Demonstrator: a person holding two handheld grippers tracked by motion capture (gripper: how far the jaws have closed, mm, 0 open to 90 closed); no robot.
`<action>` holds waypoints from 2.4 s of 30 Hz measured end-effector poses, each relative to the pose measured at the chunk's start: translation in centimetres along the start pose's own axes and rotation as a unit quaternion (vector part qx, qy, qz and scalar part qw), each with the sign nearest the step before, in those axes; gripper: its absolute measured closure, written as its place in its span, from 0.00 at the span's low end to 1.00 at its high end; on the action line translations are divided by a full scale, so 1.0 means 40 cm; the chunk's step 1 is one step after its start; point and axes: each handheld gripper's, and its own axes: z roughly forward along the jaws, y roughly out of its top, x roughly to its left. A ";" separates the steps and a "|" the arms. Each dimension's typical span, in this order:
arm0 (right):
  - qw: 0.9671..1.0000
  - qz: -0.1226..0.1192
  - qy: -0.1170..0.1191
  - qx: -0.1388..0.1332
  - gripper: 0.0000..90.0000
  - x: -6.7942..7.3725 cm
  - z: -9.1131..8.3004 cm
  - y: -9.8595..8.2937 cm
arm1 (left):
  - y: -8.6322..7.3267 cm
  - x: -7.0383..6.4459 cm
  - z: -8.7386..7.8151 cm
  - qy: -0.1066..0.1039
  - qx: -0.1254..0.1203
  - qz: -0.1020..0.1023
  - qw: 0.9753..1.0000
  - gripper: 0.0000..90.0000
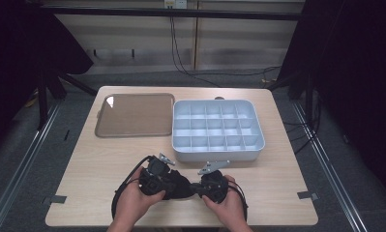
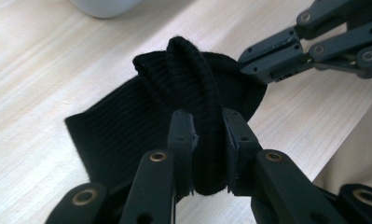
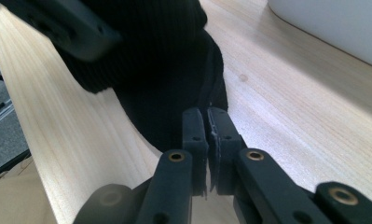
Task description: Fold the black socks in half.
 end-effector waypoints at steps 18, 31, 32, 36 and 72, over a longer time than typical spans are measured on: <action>1.000 0.004 0.004 -0.001 0.97 -0.005 -0.002 -0.002 | 0.006 -0.040 0.054 -0.022 0.013 0.020 0.999 0.73; 1.000 0.000 0.003 0.003 0.97 -0.001 0.004 -0.002 | 0.012 -0.023 0.001 -0.033 -0.026 -0.001 0.999 0.57; 1.000 0.000 0.003 0.004 0.97 -0.001 0.004 -0.003 | 0.012 -0.020 -0.006 -0.031 -0.030 -0.002 0.999 0.56; 1.000 0.000 0.002 0.004 0.97 0.000 0.005 -0.004 | 0.013 -0.006 -0.032 -0.033 -0.043 -0.014 0.998 0.53; 1.000 -0.003 -0.001 0.004 0.96 0.004 0.007 -0.008 | -0.070 0.110 0.024 0.059 0.015 -0.072 0.996 0.60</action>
